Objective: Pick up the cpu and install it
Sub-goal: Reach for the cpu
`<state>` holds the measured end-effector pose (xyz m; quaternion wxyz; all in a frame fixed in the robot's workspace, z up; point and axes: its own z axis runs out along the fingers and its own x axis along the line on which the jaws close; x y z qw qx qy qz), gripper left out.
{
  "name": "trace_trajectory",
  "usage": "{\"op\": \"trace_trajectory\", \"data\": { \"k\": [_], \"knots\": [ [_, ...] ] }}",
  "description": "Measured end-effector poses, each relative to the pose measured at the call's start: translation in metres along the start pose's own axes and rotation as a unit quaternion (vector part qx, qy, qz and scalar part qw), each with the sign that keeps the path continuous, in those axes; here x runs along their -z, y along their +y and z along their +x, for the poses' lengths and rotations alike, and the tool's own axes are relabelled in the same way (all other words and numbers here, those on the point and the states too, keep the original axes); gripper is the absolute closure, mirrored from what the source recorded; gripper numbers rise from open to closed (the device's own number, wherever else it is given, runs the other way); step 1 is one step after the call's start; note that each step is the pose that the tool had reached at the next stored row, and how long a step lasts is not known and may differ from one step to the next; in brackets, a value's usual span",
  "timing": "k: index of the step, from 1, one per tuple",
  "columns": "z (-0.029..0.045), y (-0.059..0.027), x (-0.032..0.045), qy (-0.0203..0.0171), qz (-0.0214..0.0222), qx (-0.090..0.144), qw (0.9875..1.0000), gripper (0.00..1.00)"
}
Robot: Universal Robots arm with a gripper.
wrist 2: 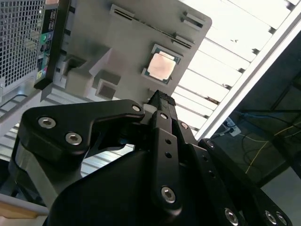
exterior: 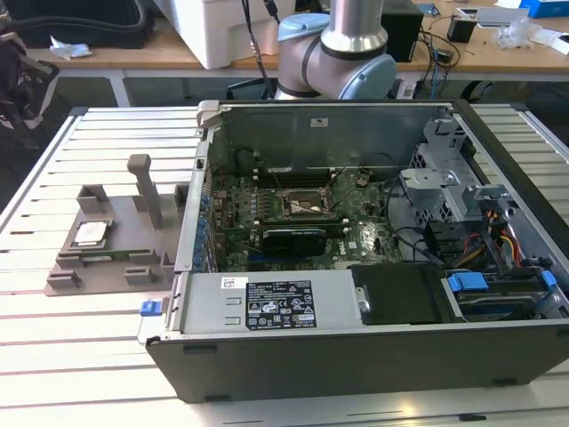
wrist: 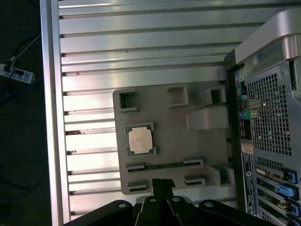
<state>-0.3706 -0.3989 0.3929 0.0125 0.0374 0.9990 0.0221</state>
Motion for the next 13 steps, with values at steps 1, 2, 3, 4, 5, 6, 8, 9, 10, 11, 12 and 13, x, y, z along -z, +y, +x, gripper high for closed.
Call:
{"op": "trace_trajectory", "data": {
  "k": [1,2,3,4,5,6,8,9,10,11,12,13],
  "knots": [
    [0.0054,-0.0004,0.0001,0.0000,0.0000,0.000,1.0000,0.89],
    [0.0071,-0.0005,0.0002,0.0000,0.0000,0.000,1.0000,0.89],
    [0.0088,-0.0007,0.0002,0.0000,0.0000,0.000,1.0000,0.89],
    [0.0116,-0.0008,0.0002,0.0000,0.0000,0.000,1.0000,0.89],
    [0.0146,-0.0011,0.0003,0.0000,0.0000,0.000,1.0000,0.89],
    [0.0190,-0.0014,0.0004,0.0000,0.0000,0.000,1.0000,0.89],
    [0.0226,-0.0017,0.0005,0.0000,0.0000,0.000,1.0000,0.89],
    [0.0252,-0.0019,0.0005,0.0000,0.0000,0.000,1.0000,0.89],
    [0.0276,-0.0020,0.0005,0.0000,0.0000,0.000,1.0000,0.89],
    [0.0299,-0.0022,0.0006,0.0000,0.0000,0.000,1.0000,0.89],
    [0.0306,-0.0023,0.0006,0.0000,0.0000,0.000,1.0000,0.89],
    [0.0307,-0.0023,0.0006,0.0000,0.0000,0.000,1.0000,0.89]
  ]
}}
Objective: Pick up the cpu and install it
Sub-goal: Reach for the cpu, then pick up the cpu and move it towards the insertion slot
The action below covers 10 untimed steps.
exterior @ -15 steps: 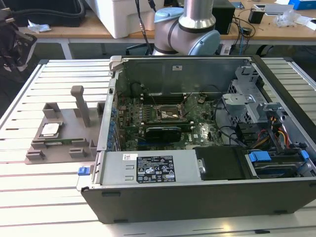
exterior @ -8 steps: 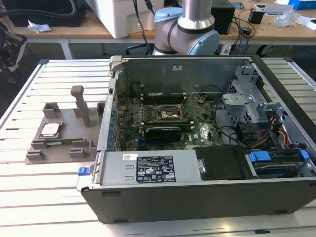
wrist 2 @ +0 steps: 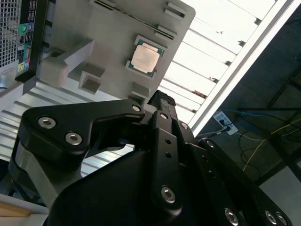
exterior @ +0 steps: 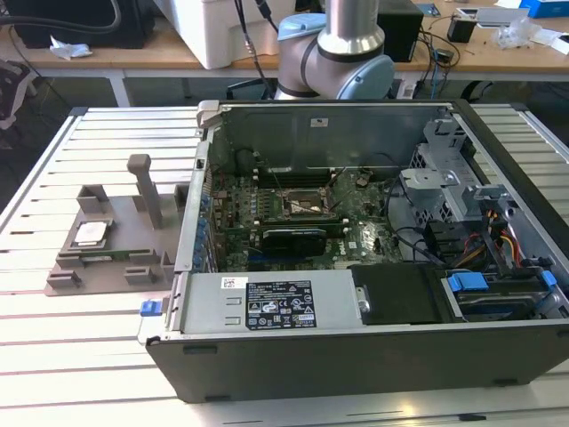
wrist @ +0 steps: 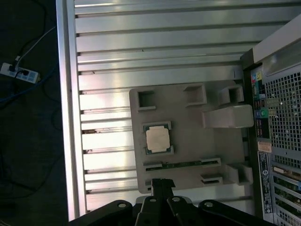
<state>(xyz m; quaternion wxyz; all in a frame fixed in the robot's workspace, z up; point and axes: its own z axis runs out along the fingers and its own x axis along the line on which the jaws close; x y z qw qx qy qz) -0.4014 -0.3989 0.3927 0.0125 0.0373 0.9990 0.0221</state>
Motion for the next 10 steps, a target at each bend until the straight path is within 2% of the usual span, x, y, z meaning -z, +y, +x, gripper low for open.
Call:
{"op": "trace_trajectory", "data": {
  "k": [10],
  "knots": [
    [0.0004,0.0000,0.0000,0.0000,0.0000,0.000,1.0000,0.89]
  ]
}}
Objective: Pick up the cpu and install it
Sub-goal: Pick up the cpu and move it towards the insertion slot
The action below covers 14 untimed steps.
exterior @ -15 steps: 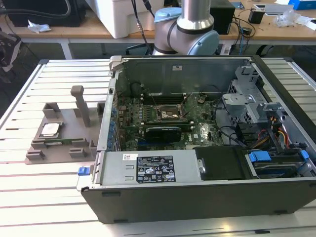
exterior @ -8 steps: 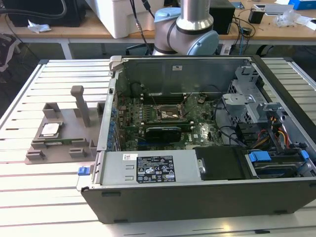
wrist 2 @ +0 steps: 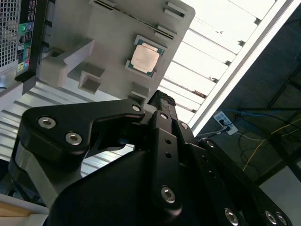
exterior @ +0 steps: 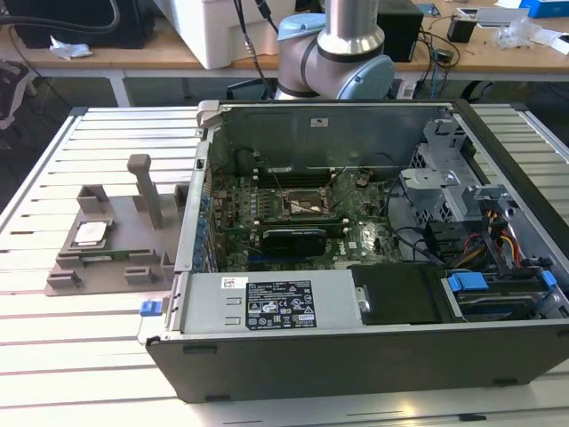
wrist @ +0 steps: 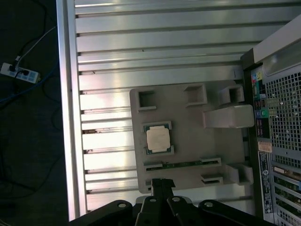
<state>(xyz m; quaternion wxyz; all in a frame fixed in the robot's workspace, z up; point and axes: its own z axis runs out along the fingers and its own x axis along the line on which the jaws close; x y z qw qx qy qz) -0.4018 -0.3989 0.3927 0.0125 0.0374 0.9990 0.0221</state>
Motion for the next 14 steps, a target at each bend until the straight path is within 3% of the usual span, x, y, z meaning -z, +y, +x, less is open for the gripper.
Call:
{"op": "trace_trajectory", "data": {
  "k": [2,3,4,5,9,11,12,13,14],
  "knots": [
    [0.0001,0.0000,0.0000,0.0000,0.0000,0.000,1.0000,0.89],
    [0.0002,0.0000,0.0000,0.0000,0.0000,0.000,1.0000,0.76],
    [0.0002,0.0000,0.0000,0.0000,0.0000,0.000,1.0000,0.76],
    [0.0002,0.0000,0.0000,0.0000,0.0000,0.000,1.0000,0.64],
    [0.0003,0.0000,0.0000,0.0000,0.0000,0.000,1.0000,0.47],
    [0.0005,0.0000,0.0000,0.0000,0.0000,0.000,1.0000,0.22],
    [0.0006,0.0000,-0.0001,0.0000,0.0005,0.000,1.0000,0.22],
    [0.0006,0.0013,-0.0006,-0.0011,0.0153,0.002,0.9999,0.22],
    [0.0007,0.0028,-0.0008,-0.0015,0.0217,0.004,0.9998,0.22]
  ]
}}
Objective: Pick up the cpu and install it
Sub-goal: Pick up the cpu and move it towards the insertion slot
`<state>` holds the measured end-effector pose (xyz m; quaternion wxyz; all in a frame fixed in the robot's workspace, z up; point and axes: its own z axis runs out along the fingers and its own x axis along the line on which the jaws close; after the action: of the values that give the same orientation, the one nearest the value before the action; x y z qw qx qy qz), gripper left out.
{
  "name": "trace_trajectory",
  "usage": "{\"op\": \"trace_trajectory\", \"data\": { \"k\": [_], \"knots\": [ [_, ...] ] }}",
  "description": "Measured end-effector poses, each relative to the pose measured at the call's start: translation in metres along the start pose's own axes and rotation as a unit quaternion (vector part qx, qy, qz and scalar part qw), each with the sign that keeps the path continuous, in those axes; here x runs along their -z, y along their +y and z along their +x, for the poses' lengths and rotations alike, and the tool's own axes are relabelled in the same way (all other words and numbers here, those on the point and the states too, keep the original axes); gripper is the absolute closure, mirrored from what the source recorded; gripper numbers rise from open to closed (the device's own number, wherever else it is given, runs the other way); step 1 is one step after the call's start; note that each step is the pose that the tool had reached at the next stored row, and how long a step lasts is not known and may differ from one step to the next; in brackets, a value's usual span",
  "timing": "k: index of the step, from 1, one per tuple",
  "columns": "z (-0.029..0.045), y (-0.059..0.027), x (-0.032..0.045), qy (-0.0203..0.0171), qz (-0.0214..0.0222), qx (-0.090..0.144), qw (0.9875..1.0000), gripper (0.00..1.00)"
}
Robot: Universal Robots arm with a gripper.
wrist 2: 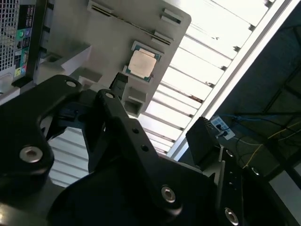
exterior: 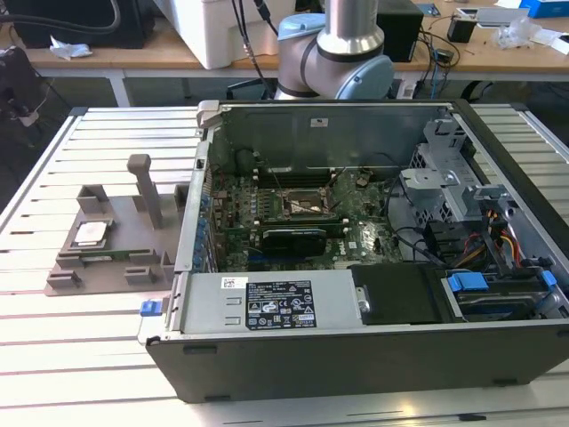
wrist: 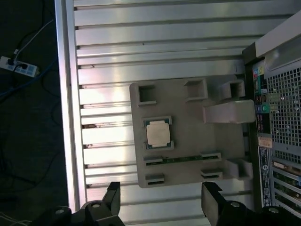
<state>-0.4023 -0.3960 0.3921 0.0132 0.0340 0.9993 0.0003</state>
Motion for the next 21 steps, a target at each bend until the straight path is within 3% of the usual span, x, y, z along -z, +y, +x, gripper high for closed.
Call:
{"op": "trace_trajectory", "data": {
  "k": [3,7,15,21],
  "knots": [
    [0.0000,0.0025,-0.0009,0.0004,-0.0027,0.022,0.9998,0.22],
    [0.0001,0.0025,-0.0016,0.0005,-0.0031,0.022,0.9998,0.22],
    [0.0003,0.0025,-0.0113,0.0004,-0.0031,0.022,0.9998,0.22],
    [0.0004,0.0025,-0.0144,0.0004,-0.0031,0.022,0.9998,0.22]
  ]
}}
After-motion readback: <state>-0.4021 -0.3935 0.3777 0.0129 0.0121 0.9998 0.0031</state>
